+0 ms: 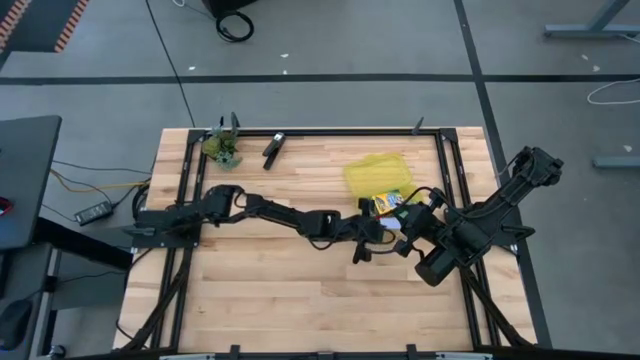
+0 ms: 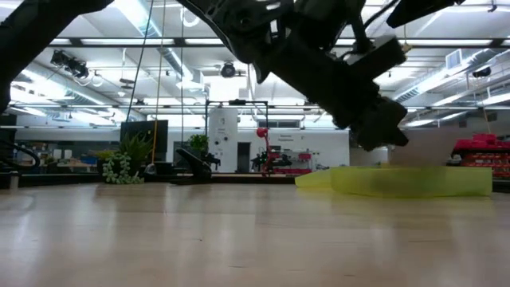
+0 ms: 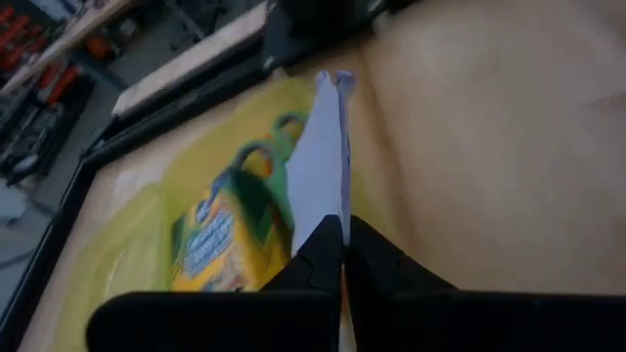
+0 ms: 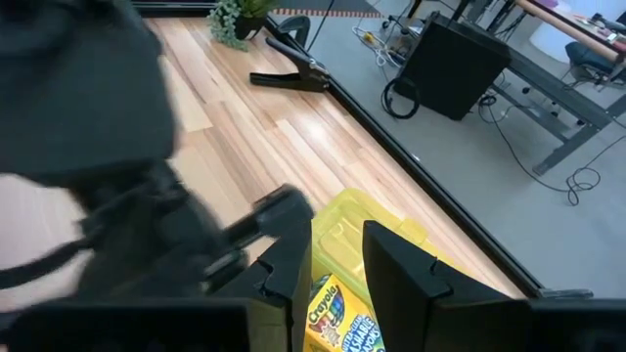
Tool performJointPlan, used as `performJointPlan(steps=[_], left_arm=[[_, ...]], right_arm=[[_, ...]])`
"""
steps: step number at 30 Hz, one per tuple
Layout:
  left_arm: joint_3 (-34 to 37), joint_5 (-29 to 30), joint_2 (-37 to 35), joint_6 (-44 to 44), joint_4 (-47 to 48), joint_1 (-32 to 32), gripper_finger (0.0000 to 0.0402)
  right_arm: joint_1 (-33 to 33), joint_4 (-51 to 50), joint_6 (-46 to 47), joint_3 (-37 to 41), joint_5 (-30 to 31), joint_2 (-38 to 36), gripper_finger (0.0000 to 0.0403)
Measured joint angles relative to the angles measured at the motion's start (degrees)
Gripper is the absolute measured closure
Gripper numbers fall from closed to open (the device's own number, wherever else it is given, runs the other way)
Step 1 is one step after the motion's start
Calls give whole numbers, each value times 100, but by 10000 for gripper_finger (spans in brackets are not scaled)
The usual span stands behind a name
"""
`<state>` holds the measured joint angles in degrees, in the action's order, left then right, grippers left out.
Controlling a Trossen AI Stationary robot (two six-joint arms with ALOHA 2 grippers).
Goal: Pack school essentials
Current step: Put the violet sticky notes into the yellow supply box
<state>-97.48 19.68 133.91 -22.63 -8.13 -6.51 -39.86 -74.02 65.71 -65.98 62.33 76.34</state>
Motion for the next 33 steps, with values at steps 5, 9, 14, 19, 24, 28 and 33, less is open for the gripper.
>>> performJointPlan(steps=[5,9,14,19,24,28,33], left_arm=[[-1,11,4,290,-40,77,392],[1,4,8,281,-75,20,393],[8,2,165,208,-181,-78,397],[5,116,186,201,-241,-48,392],[3,229,186,41,-236,41,397],[-3,303,228,-356,-263,33,394],[-7,499,403,-978,-324,7,393]], right_arm=[[0,2,-2,-2,23,0,302],[0,2,-37,-2,48,0,302],[0,2,-37,-2,66,0,302],[0,12,-39,-2,67,2,302],[0,26,-39,-2,67,2,302],[0,26,-39,-2,67,2,302],[0,43,-42,-2,67,2,302]])
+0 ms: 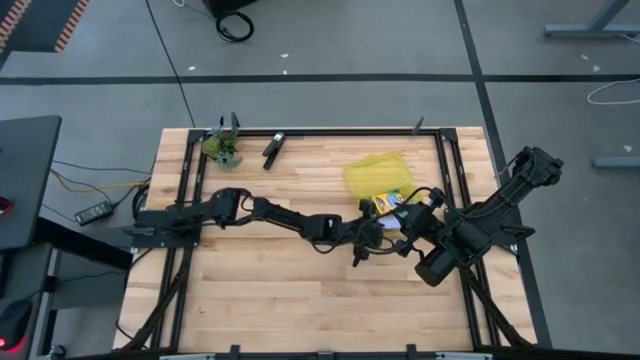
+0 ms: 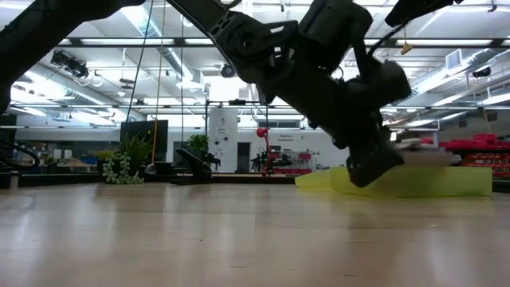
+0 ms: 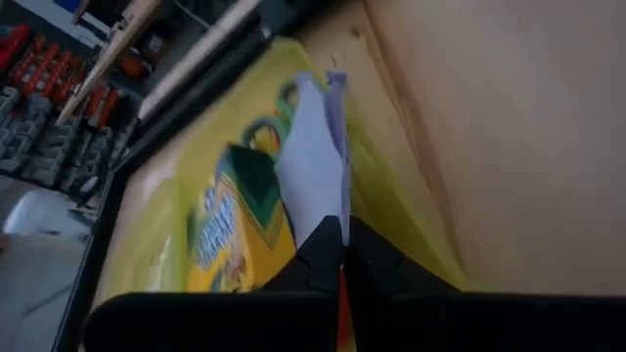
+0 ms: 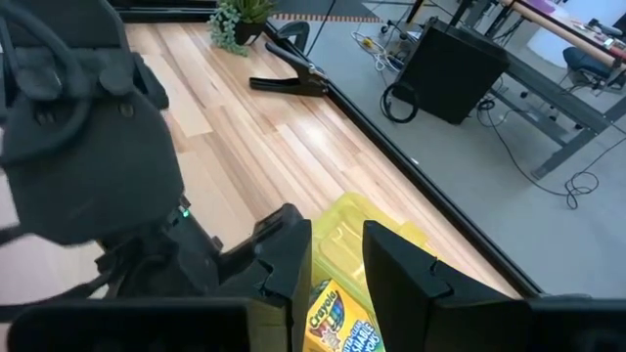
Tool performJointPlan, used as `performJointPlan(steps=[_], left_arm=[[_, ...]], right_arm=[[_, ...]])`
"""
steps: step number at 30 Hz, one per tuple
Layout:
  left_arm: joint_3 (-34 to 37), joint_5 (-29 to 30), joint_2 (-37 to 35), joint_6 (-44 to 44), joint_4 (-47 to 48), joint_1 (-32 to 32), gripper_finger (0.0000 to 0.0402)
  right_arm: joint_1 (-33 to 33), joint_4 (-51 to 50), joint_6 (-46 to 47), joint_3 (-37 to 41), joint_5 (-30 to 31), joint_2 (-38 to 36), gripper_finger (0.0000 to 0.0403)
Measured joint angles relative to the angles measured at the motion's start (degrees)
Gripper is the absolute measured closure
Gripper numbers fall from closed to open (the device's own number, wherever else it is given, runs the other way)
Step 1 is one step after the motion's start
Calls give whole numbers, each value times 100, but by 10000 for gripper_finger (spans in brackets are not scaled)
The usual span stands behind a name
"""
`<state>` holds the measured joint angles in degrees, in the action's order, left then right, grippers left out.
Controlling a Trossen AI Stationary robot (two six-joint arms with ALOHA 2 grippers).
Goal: Pack school essentials
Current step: Put the violet sticky notes into the yellow supply box
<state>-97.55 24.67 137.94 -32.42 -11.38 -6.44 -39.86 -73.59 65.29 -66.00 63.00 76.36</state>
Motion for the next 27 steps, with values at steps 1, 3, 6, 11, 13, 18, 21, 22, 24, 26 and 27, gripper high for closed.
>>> performJointPlan(steps=[1,3,6,11,13,18,21,22,24,26,27], left_arm=[[2,44,14,-81,60,0,393],[6,115,20,-163,100,3,393],[-5,142,71,-251,69,2,384],[-5,155,71,-438,84,-22,360],[-5,140,71,-541,83,-22,355],[-3,158,71,-1220,88,-24,374],[1,264,71,-1512,105,-26,393],[2,298,71,-1601,106,-28,394],[1,391,73,-1780,105,-29,390],[-18,508,82,-1940,130,-35,388],[-22,518,82,-2034,146,-39,389]], right_arm=[[0,10,-5,0,0,0,302],[0,8,-19,0,0,0,302],[0,5,-28,0,0,0,302],[0,8,-39,0,0,0,302],[0,10,-39,0,0,0,302],[-1,29,-41,0,-2,0,302],[0,29,-41,0,-1,0,302],[0,29,-41,0,0,0,302],[0,29,-41,0,-2,0,302],[0,29,-41,0,0,0,302],[0,29,-41,0,-2,0,302]])
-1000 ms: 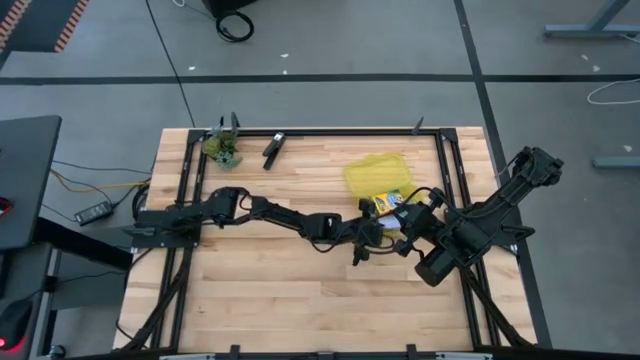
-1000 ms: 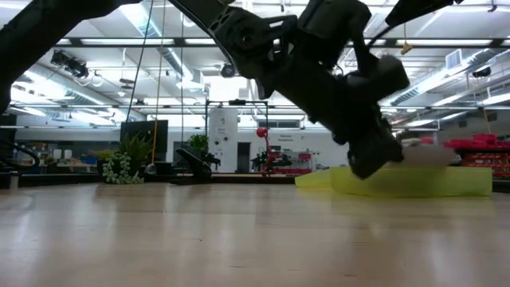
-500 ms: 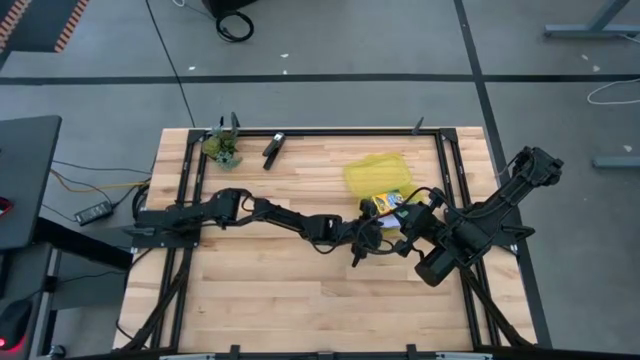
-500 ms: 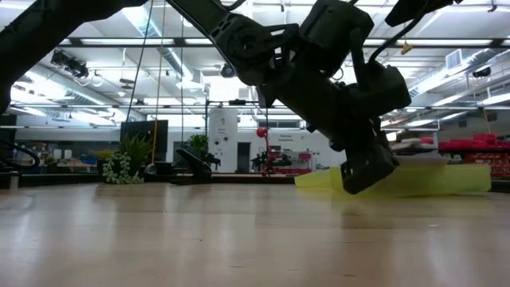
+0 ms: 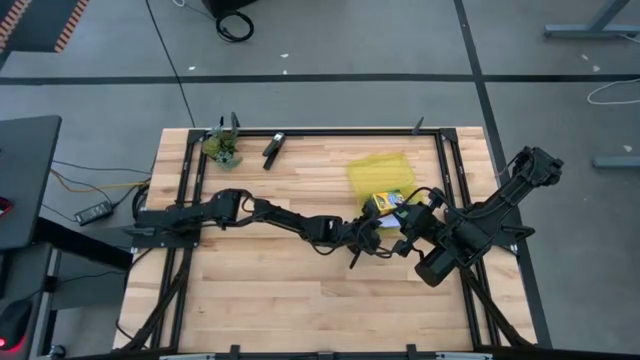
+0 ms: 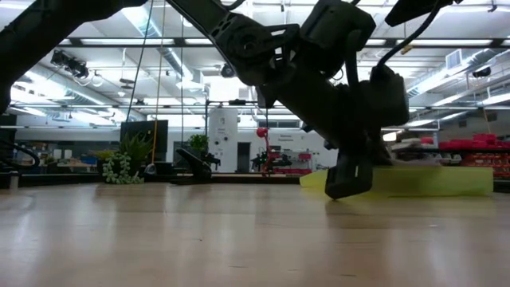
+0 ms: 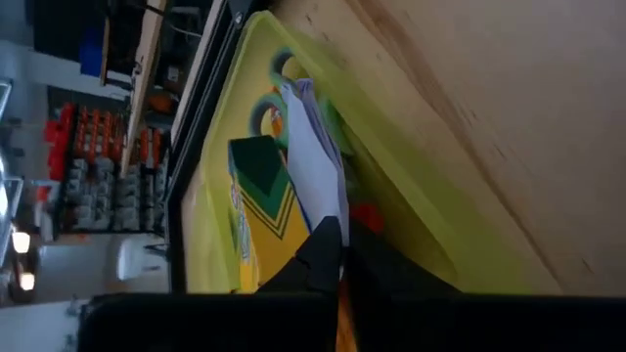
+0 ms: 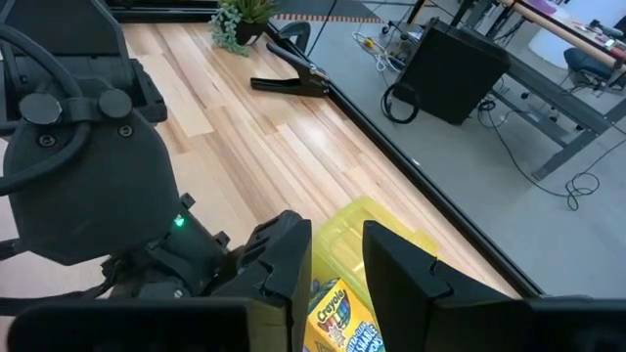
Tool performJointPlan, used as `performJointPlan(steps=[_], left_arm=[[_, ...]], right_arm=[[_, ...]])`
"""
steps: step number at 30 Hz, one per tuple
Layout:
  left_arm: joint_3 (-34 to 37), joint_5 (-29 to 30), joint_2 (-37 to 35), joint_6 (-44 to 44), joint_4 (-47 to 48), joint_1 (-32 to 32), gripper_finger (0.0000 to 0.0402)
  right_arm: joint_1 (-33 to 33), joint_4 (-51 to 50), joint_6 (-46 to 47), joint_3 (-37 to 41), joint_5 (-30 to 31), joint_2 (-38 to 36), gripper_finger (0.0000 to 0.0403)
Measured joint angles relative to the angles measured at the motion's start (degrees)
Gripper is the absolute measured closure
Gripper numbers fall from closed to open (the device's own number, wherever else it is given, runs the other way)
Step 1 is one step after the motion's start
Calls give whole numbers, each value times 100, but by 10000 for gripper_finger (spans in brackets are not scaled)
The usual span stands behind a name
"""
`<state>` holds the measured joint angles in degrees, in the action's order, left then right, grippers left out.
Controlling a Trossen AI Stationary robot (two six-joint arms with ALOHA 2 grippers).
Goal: Pack school essentials
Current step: Put the violet sticky notes into the yellow supply box
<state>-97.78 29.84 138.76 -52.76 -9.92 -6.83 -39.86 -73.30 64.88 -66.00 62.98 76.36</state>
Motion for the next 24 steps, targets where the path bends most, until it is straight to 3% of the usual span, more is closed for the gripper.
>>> performJointPlan(steps=[24], left_arm=[[-22,-91,-15,-1700,480,2,381]], right_arm=[[0,85,-79,0,0,0,302]])
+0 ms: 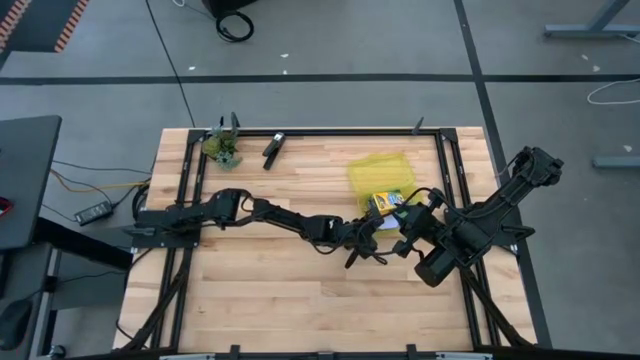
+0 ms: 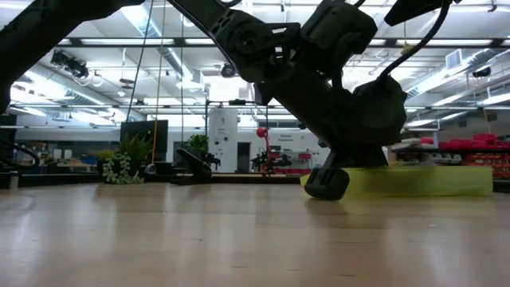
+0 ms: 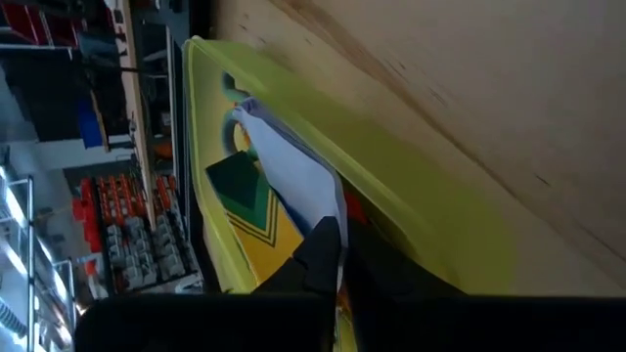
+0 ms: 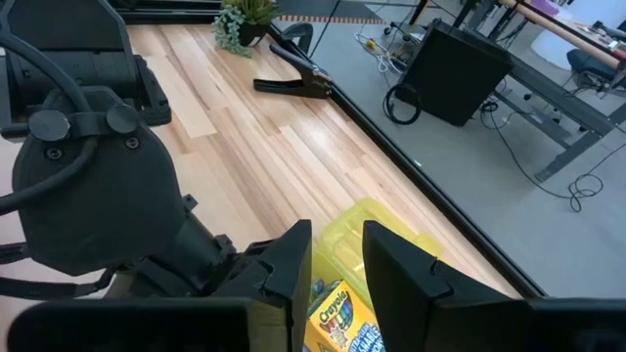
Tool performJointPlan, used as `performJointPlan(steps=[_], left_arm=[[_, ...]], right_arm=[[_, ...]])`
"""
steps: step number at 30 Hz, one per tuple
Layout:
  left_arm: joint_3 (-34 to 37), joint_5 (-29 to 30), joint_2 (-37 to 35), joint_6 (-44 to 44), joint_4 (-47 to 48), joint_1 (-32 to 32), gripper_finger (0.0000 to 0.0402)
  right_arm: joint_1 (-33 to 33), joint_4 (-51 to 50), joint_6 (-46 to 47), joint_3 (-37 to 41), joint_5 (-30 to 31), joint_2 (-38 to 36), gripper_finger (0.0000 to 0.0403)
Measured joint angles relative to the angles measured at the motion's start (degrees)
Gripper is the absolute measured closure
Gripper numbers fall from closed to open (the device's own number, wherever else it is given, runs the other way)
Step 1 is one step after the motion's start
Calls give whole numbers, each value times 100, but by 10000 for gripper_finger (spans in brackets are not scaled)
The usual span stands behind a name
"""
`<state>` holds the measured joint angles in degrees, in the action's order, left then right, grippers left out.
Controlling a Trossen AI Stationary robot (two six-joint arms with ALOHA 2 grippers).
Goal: Pack school essentials
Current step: Put the violet sticky notes into the yellow supply box
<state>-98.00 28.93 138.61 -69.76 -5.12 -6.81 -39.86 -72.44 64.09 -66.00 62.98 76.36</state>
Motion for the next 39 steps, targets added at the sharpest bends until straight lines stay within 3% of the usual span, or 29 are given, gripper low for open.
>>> performJointPlan(steps=[20,29,36,39], left_arm=[[5,-280,0,-1188,25,33,393],[35,265,-27,-1786,-315,52,377],[33,261,-58,-2663,-63,78,392],[28,258,-59,-2523,-47,87,384]], right_arm=[[-2,27,-8,0,-44,0,302],[-2,48,-10,-2,-44,0,302],[-3,100,-36,-2,-45,-2,302],[-4,129,-56,-2,-46,-2,302]])
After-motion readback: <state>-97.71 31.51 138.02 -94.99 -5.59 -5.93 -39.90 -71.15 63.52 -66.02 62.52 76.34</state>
